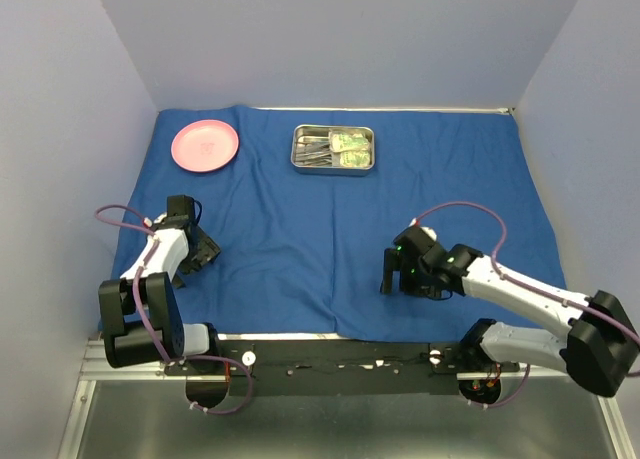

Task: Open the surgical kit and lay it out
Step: Smooth out the surgical kit at the center of the board.

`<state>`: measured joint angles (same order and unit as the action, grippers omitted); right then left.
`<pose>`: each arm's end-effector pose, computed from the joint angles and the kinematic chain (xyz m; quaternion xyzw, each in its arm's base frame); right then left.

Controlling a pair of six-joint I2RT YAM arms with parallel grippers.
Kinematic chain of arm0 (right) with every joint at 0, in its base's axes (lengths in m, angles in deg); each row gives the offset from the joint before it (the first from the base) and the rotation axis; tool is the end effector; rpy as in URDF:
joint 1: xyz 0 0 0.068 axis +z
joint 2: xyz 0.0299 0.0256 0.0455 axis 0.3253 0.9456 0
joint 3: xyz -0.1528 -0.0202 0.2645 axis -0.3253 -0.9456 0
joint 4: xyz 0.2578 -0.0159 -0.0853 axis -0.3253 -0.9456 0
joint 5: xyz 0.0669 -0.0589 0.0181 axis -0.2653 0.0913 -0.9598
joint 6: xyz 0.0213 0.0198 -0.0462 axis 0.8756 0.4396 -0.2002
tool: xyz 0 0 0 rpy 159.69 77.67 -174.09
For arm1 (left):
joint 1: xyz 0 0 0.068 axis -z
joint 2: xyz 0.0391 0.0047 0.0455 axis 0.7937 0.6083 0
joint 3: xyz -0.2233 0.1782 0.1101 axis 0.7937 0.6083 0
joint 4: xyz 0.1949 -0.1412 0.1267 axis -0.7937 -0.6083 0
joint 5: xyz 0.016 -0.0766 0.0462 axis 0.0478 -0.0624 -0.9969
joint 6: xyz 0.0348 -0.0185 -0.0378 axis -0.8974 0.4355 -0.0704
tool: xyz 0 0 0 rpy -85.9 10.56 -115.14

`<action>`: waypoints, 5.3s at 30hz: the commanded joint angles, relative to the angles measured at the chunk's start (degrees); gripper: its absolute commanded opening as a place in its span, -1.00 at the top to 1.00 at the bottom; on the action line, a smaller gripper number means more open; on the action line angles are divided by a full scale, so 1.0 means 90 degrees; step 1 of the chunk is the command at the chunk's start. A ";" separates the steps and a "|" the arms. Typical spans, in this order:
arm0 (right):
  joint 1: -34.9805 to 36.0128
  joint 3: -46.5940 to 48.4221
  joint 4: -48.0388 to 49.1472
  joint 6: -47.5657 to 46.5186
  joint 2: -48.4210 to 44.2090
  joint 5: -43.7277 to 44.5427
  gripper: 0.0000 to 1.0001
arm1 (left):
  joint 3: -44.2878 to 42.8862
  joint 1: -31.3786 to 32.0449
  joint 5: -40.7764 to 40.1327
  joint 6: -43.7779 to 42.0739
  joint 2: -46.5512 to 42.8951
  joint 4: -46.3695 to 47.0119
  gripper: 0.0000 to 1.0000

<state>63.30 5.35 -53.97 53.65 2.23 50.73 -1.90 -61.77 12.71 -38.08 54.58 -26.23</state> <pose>0.1377 0.1289 0.2098 0.0288 0.9784 0.1032 0.1771 0.2149 0.0438 0.1912 -0.4193 0.8898 0.0805 0.1611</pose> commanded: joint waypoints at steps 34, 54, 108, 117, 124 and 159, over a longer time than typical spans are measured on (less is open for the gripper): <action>-0.5373 0.5991 -0.0065 -0.3028 0.5302 -0.1934 -0.88 | -0.0942 0.0733 -0.0266 -0.1174 -0.0696 0.0836 -0.98; -0.5217 0.7082 -0.0582 -0.1993 0.6864 -0.2796 -0.94 | -0.1401 0.0694 -0.0266 -0.0950 0.0348 0.0993 -0.98; -0.6330 0.7154 -0.0983 -0.5489 0.6787 -0.1611 -0.36 | -0.1977 0.0684 -0.0158 -0.1399 0.1003 0.1364 -0.98; -0.6252 0.6880 -0.0925 -0.4699 0.6650 -0.1566 -0.36 | -0.2016 0.0674 -0.0119 -0.1370 0.1003 0.1403 -0.98; -0.6096 0.7163 -0.1188 -0.4610 0.6817 -0.1213 -0.36 | -0.1997 0.0675 -0.0149 -0.1370 0.1003 0.1403 -0.98; -0.7424 0.7749 -0.0309 -0.7520 0.7431 -0.2170 -0.37 | -0.1938 0.0674 -0.0617 -0.1311 0.1081 0.1325 -0.98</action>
<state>-2.49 72.72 -56.94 -11.51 66.01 33.53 -17.97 -55.47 9.86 -50.06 64.98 -13.51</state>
